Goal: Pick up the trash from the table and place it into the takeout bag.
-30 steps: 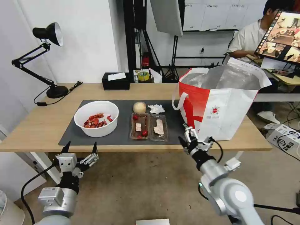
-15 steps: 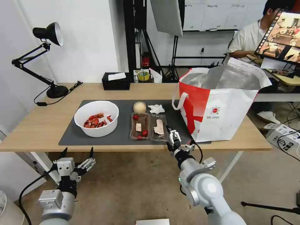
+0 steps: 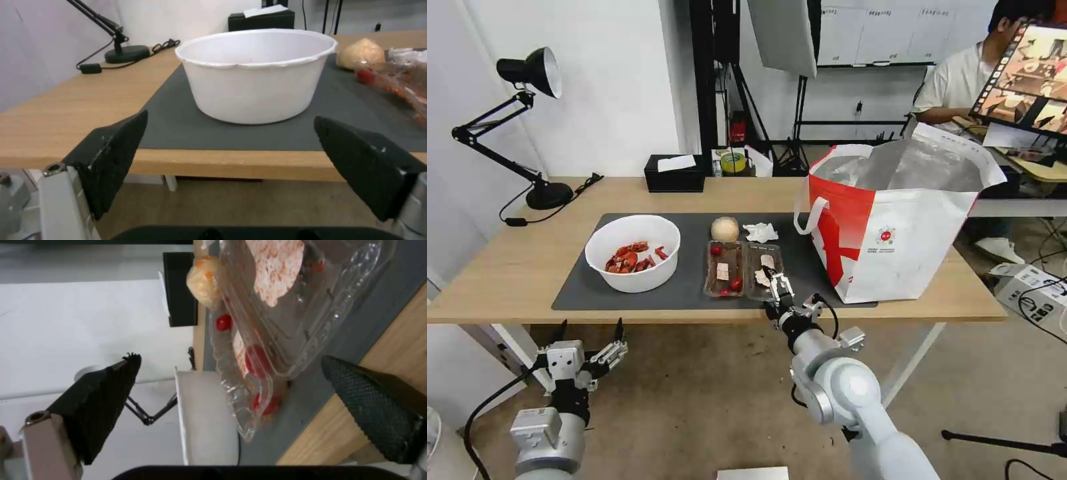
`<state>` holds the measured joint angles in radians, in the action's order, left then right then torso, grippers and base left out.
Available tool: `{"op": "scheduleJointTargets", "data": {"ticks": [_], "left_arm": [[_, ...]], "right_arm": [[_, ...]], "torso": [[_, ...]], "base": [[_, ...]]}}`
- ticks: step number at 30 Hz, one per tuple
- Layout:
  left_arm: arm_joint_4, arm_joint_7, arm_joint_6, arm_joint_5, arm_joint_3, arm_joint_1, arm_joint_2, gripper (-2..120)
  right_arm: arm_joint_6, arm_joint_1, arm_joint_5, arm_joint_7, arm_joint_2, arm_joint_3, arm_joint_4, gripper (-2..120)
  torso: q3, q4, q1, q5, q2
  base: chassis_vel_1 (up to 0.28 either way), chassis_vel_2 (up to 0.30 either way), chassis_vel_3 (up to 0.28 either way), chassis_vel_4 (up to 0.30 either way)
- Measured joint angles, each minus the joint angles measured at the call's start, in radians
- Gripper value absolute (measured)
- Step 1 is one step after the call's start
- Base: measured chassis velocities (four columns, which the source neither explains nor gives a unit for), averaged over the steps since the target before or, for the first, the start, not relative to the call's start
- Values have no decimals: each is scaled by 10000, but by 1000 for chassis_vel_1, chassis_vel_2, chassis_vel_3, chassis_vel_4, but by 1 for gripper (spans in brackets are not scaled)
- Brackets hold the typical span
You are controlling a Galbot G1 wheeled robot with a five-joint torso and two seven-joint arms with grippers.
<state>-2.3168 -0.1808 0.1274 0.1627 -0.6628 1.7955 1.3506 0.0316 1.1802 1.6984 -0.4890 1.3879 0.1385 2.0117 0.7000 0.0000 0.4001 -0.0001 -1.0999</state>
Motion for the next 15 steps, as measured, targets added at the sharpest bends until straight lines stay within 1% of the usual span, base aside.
{"op": "scheduleJointTargets", "data": {"ticks": [15], "left_arm": [[37, -12, -5, -46, -13, 7, 52, 100]], "right_arm": [[-75, -313, -55, -251, 143, -127, -277, 100]], "torso": [[0, 0, 0, 1, 0]], "base": [[0, 0, 0, 0]]}}
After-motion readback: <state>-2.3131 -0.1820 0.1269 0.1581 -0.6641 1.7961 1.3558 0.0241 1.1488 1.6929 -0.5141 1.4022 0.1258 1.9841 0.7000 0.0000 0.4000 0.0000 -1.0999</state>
